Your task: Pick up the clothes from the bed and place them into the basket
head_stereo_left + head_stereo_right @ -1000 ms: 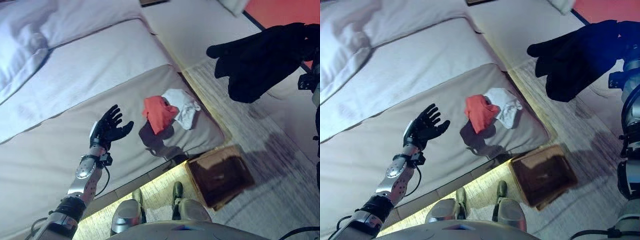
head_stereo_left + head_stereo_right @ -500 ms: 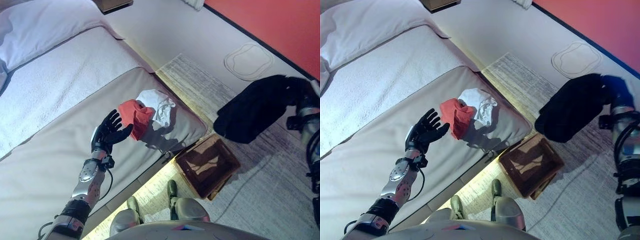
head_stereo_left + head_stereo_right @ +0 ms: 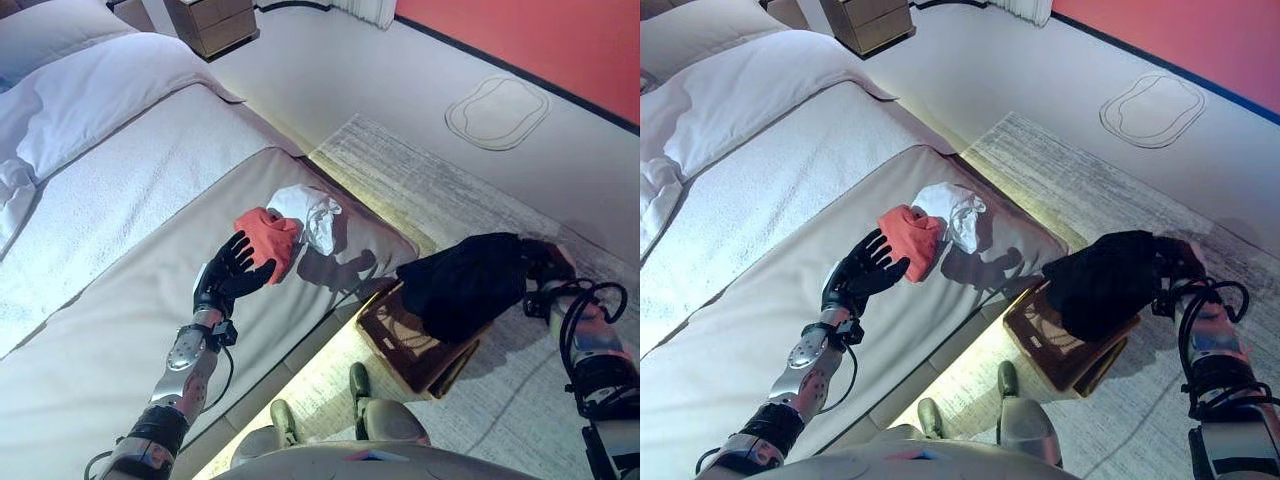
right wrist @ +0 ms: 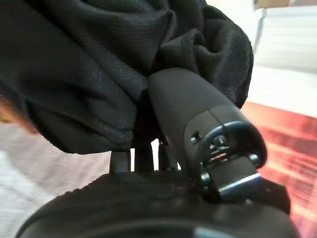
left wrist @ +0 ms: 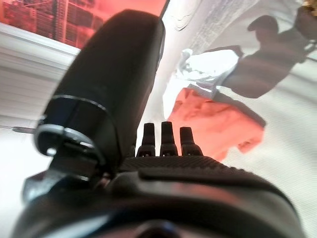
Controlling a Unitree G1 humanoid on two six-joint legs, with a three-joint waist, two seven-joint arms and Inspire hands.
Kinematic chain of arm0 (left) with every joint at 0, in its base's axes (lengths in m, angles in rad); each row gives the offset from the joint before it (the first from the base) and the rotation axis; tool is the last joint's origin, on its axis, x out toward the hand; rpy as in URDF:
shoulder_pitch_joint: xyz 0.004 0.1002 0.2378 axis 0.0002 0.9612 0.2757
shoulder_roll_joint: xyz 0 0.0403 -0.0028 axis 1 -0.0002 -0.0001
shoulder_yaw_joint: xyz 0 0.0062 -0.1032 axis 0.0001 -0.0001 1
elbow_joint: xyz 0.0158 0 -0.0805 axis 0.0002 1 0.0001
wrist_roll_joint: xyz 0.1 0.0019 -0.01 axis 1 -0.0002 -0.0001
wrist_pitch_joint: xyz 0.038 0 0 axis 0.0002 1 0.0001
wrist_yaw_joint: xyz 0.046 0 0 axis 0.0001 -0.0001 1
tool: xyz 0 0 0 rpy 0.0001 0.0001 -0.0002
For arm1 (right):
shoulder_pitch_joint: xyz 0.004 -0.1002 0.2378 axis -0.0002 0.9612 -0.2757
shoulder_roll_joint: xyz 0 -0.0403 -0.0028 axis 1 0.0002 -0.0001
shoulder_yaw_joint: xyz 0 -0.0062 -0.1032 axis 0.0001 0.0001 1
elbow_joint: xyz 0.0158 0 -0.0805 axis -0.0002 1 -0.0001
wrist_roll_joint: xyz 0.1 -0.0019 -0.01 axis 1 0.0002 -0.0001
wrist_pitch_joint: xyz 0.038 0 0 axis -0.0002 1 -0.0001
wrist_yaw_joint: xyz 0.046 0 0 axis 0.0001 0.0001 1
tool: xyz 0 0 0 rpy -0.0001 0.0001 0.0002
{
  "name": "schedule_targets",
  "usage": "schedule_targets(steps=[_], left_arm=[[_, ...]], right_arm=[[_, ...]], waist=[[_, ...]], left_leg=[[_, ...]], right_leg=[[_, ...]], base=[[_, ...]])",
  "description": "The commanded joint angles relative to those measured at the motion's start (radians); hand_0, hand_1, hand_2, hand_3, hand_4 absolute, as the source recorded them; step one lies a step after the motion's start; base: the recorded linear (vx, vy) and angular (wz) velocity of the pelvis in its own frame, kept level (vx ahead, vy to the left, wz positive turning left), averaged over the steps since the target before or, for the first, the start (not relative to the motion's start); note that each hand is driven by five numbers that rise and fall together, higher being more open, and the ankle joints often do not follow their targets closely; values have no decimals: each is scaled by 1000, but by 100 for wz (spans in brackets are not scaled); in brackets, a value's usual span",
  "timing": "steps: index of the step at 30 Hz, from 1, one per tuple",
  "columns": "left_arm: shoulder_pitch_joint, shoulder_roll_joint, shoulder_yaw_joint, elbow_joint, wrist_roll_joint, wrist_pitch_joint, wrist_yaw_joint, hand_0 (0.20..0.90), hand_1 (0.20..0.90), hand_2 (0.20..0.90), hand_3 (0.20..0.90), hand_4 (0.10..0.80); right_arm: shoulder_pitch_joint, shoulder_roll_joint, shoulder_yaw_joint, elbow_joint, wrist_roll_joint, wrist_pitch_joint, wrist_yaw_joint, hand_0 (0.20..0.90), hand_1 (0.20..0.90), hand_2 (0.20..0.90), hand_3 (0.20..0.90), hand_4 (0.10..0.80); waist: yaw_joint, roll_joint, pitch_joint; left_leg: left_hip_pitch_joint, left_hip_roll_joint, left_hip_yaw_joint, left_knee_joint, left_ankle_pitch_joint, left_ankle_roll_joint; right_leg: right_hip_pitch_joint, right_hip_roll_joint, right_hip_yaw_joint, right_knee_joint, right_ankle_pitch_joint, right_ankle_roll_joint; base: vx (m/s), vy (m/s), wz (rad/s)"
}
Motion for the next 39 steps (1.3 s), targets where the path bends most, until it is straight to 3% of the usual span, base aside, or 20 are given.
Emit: schedule_targets(steps=[1,7,8,9,16,22,26,29,32,39], left_arm=[[-87,2,-31,-56,-6,-100,-21,900,900,900,900,800],[-113,-17,-53,-49,-15,-116,-14,900,900,900,900,800],[-116,-20,-56,-47,-16,-119,-13,900,900,900,900,800],[-120,-21,-59,-44,-18,-122,-13,900,900,900,900,800],[-132,-28,-72,-40,-24,-126,-16,900,900,900,900,800],[-130,-16,-76,-35,-34,-128,-7,900,900,900,900,800],[-129,-8,-79,-41,-38,-131,5,900,900,900,900,800],[-129,1,-76,-45,-42,-130,20,900,900,900,900,800],[-130,2,-75,-44,-41,-127,30,900,900,900,900,800],[-100,-12,-55,-38,0,-160,67,900,900,900,900,800]], right_arm=[[-155,-65,7,33,-16,-124,-57,300,300,300,200,100],[-191,-58,34,87,-40,-119,-42,300,300,300,200,100],[-198,-57,41,103,-44,-120,-34,728,728,728,700,600],[-204,-58,45,116,-49,-123,-24,900,900,900,900,800],[-204,-50,57,232,-87,-110,-24,900,900,900,900,800],[-191,-52,66,240,-166,-92,-63,900,900,900,900,800],[-197,-58,94,226,-242,-27,-76,900,900,900,900,800],[-212,-69,139,192,-319,77,-95,900,900,900,900,800],[-239,-77,169,166,-359,90,-118,900,900,900,900,800],[-378,-105,257,-218,-545,108,-262,900,900,900,900,800]], waist=[[1,24,-19],[-6,68,8],[-7,75,12],[-7,80,15],[-2,99,21],[6,90,17],[10,81,20],[17,67,23],[23,60,24],[52,50,22]], left_leg=[[-30,42,-75,19,-78,-27],[-45,32,-75,21,-75,-33],[-46,31,-74,20,-74,-34],[-47,31,-73,20,-73,-35],[-46,29,-81,12,-66,-38],[-42,31,-87,15,-68,-38],[-46,31,-94,17,-67,-36],[-45,33,-101,15,-66,-35],[-44,33,-108,13,-64,-35],[-58,19,-154,29,-67,-31]], right_leg=[[19,-62,-37,58,-91,57],[4,-74,-36,56,-93,57],[2,-76,-36,56,-94,57],[1,-76,-36,55,-94,57],[6,-78,-36,49,-95,55],[15,-80,-40,49,-96,56],[12,-77,-36,53,-96,55],[15,-74,-35,54,-96,53],[21,-74,-37,50,-94,52],[20,-75,-46,83,-118,38]], base=[[-76,3,5],[-63,21,2],[-54,21,0],[-47,20,0],[-2,4,1],[8,1,1],[0,0,0],[40,2,1],[46,7,2],[69,54,7]])
